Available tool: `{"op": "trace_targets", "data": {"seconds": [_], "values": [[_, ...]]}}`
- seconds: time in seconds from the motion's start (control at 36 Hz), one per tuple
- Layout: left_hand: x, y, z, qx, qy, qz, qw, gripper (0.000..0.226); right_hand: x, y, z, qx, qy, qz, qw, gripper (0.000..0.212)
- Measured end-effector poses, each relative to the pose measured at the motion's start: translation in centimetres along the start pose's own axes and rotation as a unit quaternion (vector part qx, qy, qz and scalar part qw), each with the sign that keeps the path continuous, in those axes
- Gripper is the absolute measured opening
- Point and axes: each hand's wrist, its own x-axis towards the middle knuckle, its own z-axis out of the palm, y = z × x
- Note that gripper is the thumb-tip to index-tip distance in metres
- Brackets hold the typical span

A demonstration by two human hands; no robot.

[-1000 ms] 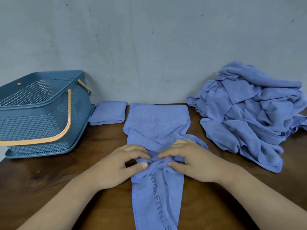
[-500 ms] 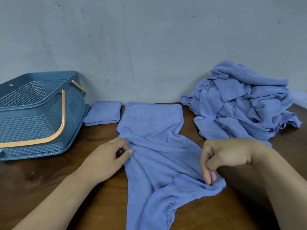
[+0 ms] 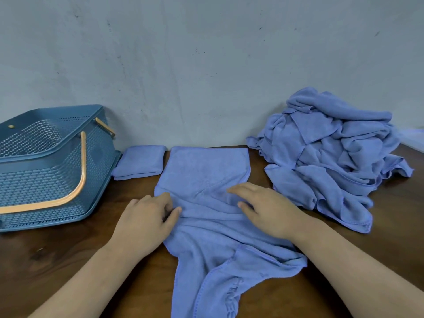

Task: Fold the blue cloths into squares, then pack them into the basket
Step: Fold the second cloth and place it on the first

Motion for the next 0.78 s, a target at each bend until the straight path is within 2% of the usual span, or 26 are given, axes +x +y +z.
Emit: {"op": "trace_targets", "data": {"seconds": [0.06, 0.14, 0.22, 0.31, 0.39, 0.44, 0.56, 0.64, 0.72, 0.78], "values": [[0.0, 0.0, 0.1, 0.006, -0.013, -0.003, 1.000, 0.029, -0.1, 0.6, -0.2, -0.070, 0.012, 0.025, 0.997, 0.044], [0.2, 0.1, 0.3, 0.009, -0.035, -0.002, 0.999, 0.045, -0.3, 2.1, -0.9, -0.124, 0.043, 0.038, 0.991, 0.039], [0.2, 0.2, 0.5, 0.004, -0.048, 0.014, 0.999, 0.059, -0.6, 3.1, -1.7, -0.153, 0.017, 0.079, 0.985, 0.031], [0.2, 0.0, 0.5, -0.005, -0.063, 0.014, 0.998, 0.063, -0.5, 3.3, -1.5, -0.076, 0.043, 0.106, 0.991, 0.018], [0.2, -0.1, 0.5, -0.022, -0.066, 0.007, 0.998, 0.061, 0.0, 2.7, -0.3, 0.066, 0.058, 0.129, 0.988, 0.025], [0.2, -0.1, 0.5, -0.028, -0.068, 0.009, 0.997, 0.060, 0.4, 2.2, 0.4, 0.078, 0.056, 0.115, 0.989, 0.033], [0.2, -0.2, 0.3, -0.043, -0.076, 0.019, 0.996, 0.057, 0.8, 2.0, 0.7, 0.133, 0.069, 0.107, 0.983, 0.023], [-0.2, -0.3, 0.2, -0.069, -0.082, 0.035, 0.994, 0.055, 0.8, 2.3, 1.0, 0.125, 0.055, 0.106, 0.985, 0.022], [-0.1, -0.4, 0.3, -0.085, -0.086, 0.044, 0.992, 0.052, 0.8, 2.2, 1.2, 0.068, 0.034, 0.090, 0.993, 0.034], [-0.1, -0.4, 0.3, -0.083, -0.087, 0.045, 0.992, 0.052, 1.0, 2.1, 1.3, 0.016, 0.029, 0.088, 0.996, 0.035]]}}
